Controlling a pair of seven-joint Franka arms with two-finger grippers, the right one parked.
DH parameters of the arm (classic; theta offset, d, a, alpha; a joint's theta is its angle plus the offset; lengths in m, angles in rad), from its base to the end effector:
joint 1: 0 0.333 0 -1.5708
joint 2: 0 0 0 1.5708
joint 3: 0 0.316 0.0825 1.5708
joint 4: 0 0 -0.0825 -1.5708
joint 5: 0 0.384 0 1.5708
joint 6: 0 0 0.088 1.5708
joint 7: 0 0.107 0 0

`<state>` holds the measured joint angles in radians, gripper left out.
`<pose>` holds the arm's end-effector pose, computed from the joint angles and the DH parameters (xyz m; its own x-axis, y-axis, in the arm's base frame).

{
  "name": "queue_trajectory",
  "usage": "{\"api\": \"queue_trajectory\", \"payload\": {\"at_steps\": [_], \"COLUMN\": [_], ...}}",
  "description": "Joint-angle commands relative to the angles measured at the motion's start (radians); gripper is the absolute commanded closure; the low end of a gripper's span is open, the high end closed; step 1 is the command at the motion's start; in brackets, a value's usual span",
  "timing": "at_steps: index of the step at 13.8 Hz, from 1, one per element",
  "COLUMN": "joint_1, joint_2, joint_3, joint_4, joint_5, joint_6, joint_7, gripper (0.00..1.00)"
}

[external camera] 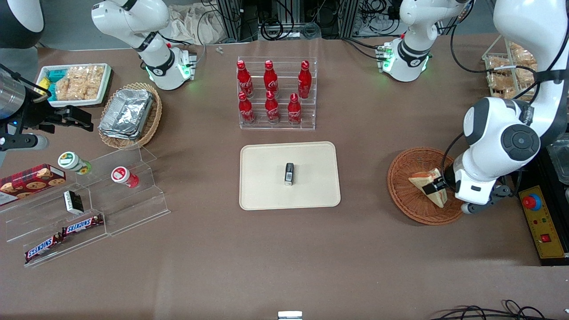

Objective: Place sandwich from basket to tray
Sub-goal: 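Lower the left gripper over the sandwich in the wicker basket, then close the left gripper on the sandwich and lift it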

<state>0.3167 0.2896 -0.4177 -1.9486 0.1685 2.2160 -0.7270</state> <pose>0.6061 -0.0451 0.3445 0.8573 0.5145 0.0174 0.5147 -0.8573 -0.0100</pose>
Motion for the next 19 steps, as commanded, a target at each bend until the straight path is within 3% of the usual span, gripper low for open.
{"api": "queue_trajectory", "payload": {"at_steps": [1,6,15,16,17,18,19], "joint_1": [0.050,0.108,0.108,0.105,0.104,0.101,0.101], "joint_2": [-0.012,0.010,0.069,0.085,0.089,0.092,0.091], "joint_3": [-0.009,-0.009,-0.009,-0.009,-0.009,-0.009,-0.009], "joint_4": [-0.127,-0.162,-0.222,-0.220,-0.220,-0.217,-0.213], "joint_5": [0.013,0.013,0.013,0.013,0.013,0.013,0.020], "joint_6": [0.167,0.182,0.303,0.312,0.332,0.338,0.338], "joint_7": [-0.155,-0.193,-0.244,-0.249,-0.265,-0.291,-0.313], "gripper": [0.00,0.00,0.00,0.11,0.38,0.74,1.00]}}
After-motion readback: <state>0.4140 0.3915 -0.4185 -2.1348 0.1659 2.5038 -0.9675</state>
